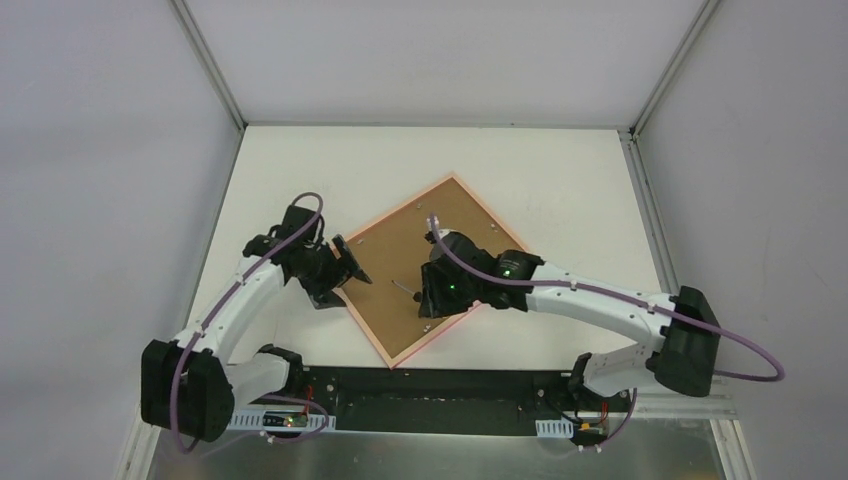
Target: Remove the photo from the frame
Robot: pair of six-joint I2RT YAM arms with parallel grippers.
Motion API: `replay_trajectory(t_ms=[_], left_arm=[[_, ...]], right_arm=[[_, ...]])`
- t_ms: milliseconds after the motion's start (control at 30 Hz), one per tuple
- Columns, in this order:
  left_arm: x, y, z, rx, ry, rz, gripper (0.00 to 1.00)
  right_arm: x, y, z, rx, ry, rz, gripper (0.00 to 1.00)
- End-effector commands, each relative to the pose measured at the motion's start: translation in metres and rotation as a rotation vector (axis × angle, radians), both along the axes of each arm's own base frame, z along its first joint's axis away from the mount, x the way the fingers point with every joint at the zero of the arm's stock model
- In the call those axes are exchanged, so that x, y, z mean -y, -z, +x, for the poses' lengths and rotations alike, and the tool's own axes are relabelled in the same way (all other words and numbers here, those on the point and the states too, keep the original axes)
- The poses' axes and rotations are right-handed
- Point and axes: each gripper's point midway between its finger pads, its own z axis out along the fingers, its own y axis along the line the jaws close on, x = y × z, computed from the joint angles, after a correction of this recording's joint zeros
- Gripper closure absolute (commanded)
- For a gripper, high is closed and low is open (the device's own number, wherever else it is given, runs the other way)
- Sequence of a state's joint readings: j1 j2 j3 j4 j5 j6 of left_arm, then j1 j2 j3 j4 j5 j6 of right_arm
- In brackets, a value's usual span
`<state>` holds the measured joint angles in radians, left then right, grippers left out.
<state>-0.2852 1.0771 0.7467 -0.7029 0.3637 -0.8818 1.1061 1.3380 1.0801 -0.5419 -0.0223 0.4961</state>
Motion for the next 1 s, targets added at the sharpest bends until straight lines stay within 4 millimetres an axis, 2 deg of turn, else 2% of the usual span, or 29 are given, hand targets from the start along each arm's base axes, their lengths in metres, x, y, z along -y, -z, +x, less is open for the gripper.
replay_trajectory(t_ms=[0,100,133,267,367,467,633,800,967], left_arm=[[-0.047,0.002,0.014,-0.043,-0.089,0.081,0.25],[-0.074,0.007,0.028,-0.070,-0.189,0.091,0.25],[-0.077,0.008,0.031,-0.080,-0.197,0.093,0.24],[-0.077,0.015,0.047,-0.124,-0.187,0.077,0.21],[-0.085,0.021,0.058,-0.129,-0.191,0.125,0.20],[-0.091,0.028,0.064,-0.145,-0.200,0.148,0.24],[-0.083,0.038,0.075,-0.169,-0.204,0.087,0.44],[-0.081,0.051,0.075,-0.192,-0.204,0.077,0.47],[-0.080,0.063,0.075,-0.220,-0.190,0.074,0.58]], right_arm=[[-0.043,-0.008,0.011,0.034,0.038,0.064,1.00],[-0.062,-0.003,0.008,0.037,0.017,0.064,1.00],[-0.069,-0.003,0.007,0.042,0.012,0.065,1.00],[-0.094,0.002,0.002,0.028,-0.034,0.070,1.00],[-0.109,0.003,-0.003,0.027,-0.071,0.073,1.00],[-0.120,0.008,-0.004,0.027,-0.081,0.076,1.00],[-0.124,0.017,-0.005,0.029,-0.091,0.056,1.00],[-0.122,0.022,-0.005,0.041,-0.089,0.033,1.00],[-0.117,0.027,-0.002,0.055,-0.080,0.005,1.00]])
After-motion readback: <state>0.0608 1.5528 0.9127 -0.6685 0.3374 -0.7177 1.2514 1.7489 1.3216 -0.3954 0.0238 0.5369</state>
